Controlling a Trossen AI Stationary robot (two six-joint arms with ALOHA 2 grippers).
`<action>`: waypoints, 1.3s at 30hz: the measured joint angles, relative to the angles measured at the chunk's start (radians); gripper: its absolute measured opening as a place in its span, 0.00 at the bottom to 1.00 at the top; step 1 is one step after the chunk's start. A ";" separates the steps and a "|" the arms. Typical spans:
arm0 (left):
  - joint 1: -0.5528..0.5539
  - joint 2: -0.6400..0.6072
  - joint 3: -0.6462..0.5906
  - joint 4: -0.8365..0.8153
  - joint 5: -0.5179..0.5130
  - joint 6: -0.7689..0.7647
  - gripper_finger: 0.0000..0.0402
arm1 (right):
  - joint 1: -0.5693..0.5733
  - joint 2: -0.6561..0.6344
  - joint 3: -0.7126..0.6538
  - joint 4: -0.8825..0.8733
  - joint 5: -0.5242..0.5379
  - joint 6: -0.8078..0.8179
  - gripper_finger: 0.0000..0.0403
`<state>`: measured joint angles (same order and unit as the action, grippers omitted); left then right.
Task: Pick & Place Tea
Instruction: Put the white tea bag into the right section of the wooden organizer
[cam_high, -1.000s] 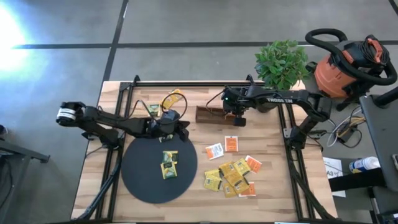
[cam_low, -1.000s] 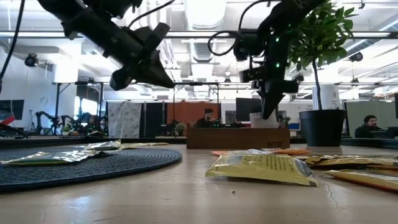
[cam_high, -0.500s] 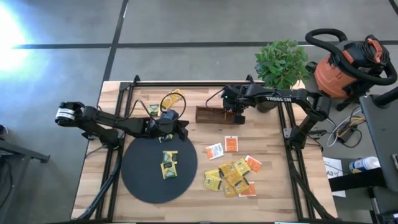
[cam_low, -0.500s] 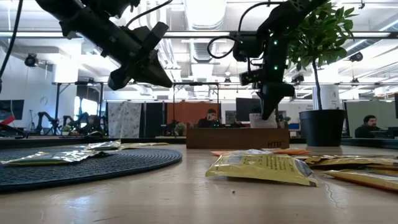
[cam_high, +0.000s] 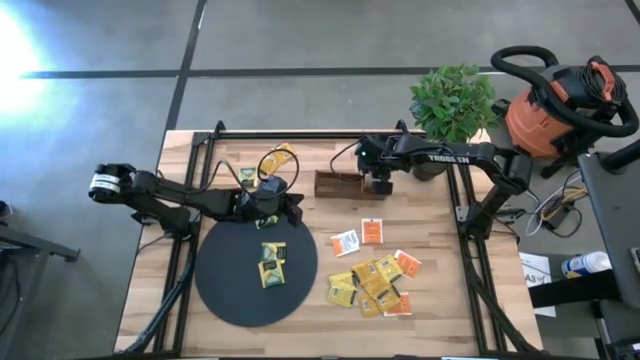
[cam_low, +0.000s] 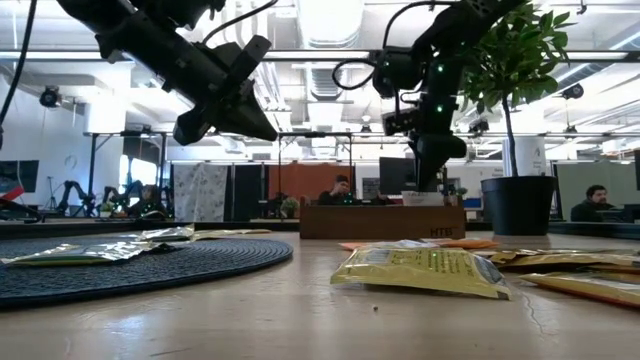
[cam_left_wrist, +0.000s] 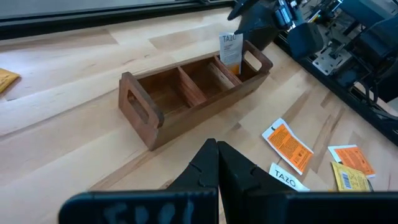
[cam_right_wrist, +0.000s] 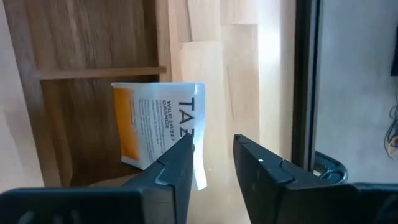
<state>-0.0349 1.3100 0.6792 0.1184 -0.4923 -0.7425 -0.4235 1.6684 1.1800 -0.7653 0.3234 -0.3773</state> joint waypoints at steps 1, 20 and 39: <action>0.000 0.000 0.000 0.000 0.000 0.000 0.00 | 0.000 -0.004 0.006 -0.004 0.001 0.006 0.30; 0.000 0.187 0.026 0.232 0.312 0.219 0.00 | 0.281 -0.106 -0.011 -0.103 -0.535 0.794 0.31; -0.071 0.611 0.229 0.313 0.509 0.236 0.00 | 0.463 -0.106 -0.343 0.463 -0.473 1.637 0.32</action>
<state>-0.1059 1.9211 0.9082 0.4310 0.0167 -0.5061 0.0399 1.5627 0.8374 -0.3021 -0.1493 1.2597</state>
